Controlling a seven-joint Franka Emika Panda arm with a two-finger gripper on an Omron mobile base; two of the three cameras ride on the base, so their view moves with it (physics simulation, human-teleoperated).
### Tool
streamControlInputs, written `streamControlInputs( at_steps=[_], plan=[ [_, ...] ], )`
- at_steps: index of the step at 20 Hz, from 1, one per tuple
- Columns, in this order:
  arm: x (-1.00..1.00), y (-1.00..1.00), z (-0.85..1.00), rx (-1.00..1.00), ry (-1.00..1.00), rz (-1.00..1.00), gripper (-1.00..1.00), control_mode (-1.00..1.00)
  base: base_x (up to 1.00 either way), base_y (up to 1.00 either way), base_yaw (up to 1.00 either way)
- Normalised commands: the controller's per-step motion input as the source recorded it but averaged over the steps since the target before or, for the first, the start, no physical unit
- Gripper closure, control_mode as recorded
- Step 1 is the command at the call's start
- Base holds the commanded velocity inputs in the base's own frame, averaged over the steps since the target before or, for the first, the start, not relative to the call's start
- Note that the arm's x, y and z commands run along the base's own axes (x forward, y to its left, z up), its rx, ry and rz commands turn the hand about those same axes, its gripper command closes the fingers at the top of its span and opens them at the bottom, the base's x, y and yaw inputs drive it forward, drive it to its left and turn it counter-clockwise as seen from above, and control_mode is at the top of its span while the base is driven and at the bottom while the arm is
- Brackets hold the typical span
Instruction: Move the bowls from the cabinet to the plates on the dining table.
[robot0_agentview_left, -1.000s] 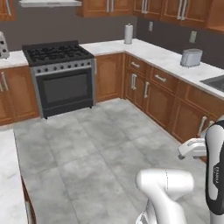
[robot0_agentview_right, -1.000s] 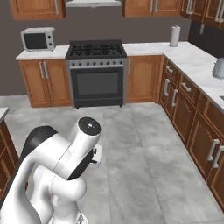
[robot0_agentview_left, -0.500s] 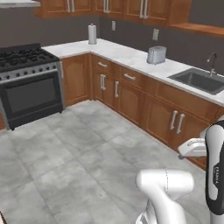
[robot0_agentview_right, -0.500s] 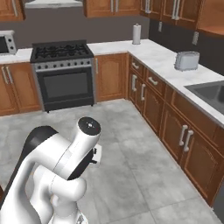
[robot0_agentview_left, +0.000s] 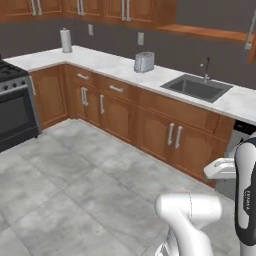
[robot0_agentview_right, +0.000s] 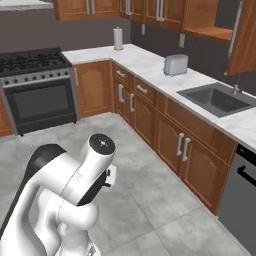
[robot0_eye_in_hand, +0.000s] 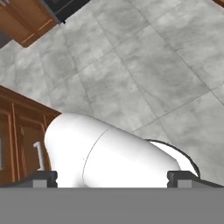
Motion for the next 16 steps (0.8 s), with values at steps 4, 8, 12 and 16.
streamControlInputs(
  at_steps=[4, 8, 12, 16],
  plan=[
    [0.00, 0.00, 0.00, 0.00, 0.00, 0.00, -1.00, 1.00, 0.00, -0.16, -0.35],
    [0.00, 0.00, 0.00, 0.00, 0.00, 0.00, -1.00, 1.00, 0.00, -0.15, -0.35],
    [0.00, 0.00, 0.00, 0.00, 0.00, 0.00, -1.00, 1.00, 0.00, -0.16, -0.35],
    [0.00, 0.00, 0.00, 0.00, 0.00, 0.00, -1.00, 1.00, 0.00, -0.17, -0.36]
  ],
)
